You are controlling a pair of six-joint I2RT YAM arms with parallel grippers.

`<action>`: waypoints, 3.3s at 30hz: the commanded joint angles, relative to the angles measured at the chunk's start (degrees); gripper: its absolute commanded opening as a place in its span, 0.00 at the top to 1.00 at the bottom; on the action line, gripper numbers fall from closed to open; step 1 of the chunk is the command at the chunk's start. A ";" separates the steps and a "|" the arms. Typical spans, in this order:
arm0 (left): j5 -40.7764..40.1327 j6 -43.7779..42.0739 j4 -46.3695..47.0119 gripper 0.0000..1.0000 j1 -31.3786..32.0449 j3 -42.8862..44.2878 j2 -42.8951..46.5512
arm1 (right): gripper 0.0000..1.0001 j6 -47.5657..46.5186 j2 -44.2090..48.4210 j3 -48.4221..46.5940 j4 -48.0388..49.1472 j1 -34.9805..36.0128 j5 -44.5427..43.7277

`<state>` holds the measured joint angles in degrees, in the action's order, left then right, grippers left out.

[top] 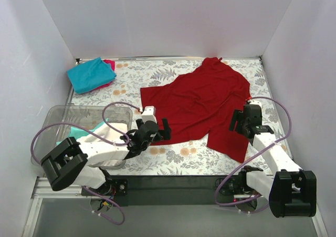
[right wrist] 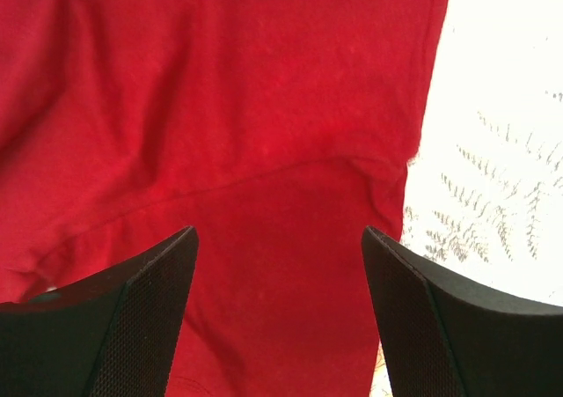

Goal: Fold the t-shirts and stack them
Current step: Flatten the tshirt out

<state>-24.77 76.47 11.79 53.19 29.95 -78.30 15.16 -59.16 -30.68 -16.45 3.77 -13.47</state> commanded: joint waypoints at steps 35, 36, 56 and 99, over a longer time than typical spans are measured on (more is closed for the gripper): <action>-14.68 21.35 -23.65 0.07 -0.54 -6.23 8.80 | 0.26 1.81 -12.40 -5.71 -4.12 -3.33 -7.27; -15.21 22.05 -24.61 0.08 -0.54 -5.79 8.00 | 0.26 1.81 -11.17 -5.71 -4.12 -3.24 -6.75; -16.80 36.38 -41.06 0.24 0.51 0.98 -2.46 | 0.26 -0.74 1.58 -4.39 0.54 -3.24 2.75; -13.19 36.56 -41.58 0.79 5.87 2.57 -2.47 | 0.22 -1.01 4.05 -2.99 1.86 -2.72 3.63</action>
<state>-44.97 112.03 -28.80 58.67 34.50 -81.34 14.76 -56.16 -33.85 -16.45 0.82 -9.89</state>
